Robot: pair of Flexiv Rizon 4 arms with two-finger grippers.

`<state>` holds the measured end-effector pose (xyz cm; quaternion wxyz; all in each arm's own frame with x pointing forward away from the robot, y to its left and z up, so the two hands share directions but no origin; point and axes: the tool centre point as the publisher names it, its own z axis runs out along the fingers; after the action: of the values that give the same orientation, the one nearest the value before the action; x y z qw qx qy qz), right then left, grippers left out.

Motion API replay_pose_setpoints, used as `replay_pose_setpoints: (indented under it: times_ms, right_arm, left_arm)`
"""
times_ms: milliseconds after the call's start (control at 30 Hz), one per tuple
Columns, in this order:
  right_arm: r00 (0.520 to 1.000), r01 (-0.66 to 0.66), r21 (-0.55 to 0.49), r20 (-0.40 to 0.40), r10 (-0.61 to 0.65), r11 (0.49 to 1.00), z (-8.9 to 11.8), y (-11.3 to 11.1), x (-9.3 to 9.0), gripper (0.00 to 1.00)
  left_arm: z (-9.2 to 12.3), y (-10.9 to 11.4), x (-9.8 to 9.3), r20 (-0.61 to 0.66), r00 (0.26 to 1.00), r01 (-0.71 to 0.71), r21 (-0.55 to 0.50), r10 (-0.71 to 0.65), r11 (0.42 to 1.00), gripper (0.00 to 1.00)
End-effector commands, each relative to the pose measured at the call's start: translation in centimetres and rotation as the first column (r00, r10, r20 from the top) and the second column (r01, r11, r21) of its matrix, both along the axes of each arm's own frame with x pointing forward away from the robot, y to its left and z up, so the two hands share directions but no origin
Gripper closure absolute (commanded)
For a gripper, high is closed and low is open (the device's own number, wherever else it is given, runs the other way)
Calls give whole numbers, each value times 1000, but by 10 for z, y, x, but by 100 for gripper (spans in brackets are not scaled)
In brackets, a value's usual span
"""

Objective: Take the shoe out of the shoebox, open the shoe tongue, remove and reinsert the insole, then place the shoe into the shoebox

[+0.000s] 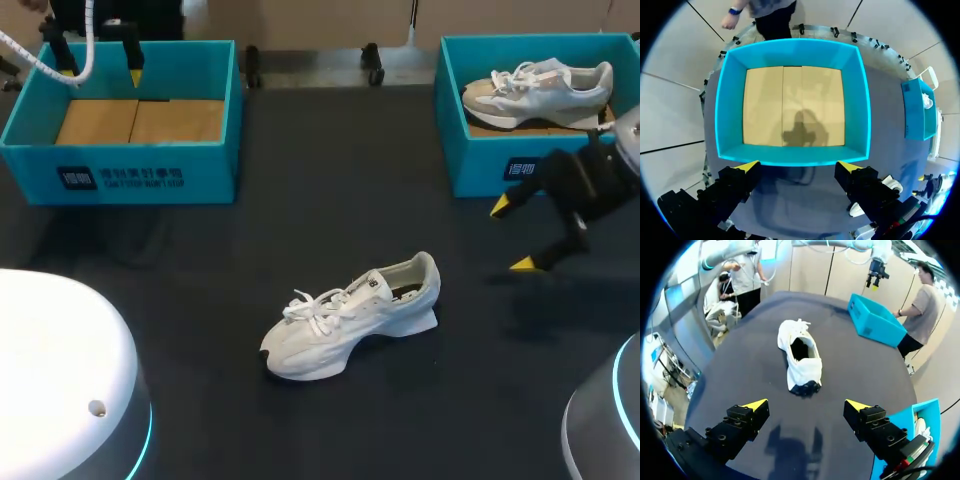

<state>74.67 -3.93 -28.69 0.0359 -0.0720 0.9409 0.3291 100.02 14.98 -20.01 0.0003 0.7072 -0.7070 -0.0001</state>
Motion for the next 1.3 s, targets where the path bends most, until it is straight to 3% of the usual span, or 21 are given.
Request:
replay_pose_setpoints:
  times_ms: [33, 333, 467, 833, 1300]
  right_arm:
    - [1000, -1, 16, 3, 1, 1000, -2, -2, -1, 0]
    - [1000, -1, 16, 3, 1, 1000, -2, -2, -1, 0]
    - [999, -15, 20, 43, 14, 1000, -10, -1, 2, 0]
    - [1000, -2, 57, 27, 1, 998, -36, -9, 11, 0]
    - [999, 22, 113, 27, -25, 993, -63, -31, 0, 0]
  left_arm:
    - [0, 0, 0, 0, 1000, 0, 0, 0, 1000, 0]
    - [0, 0, 0, 0, 1000, 0, 0, 0, 1000, 0]
    - [0, 0, 0, 0, 1000, 0, 0, 0, 1000, 0]
    - [0, 0, 0, 0, 1000, 0, 0, 0, 1000, 0]
    - [0, 0, 0, 0, 1000, 0, 0, 0, 1000, 0]
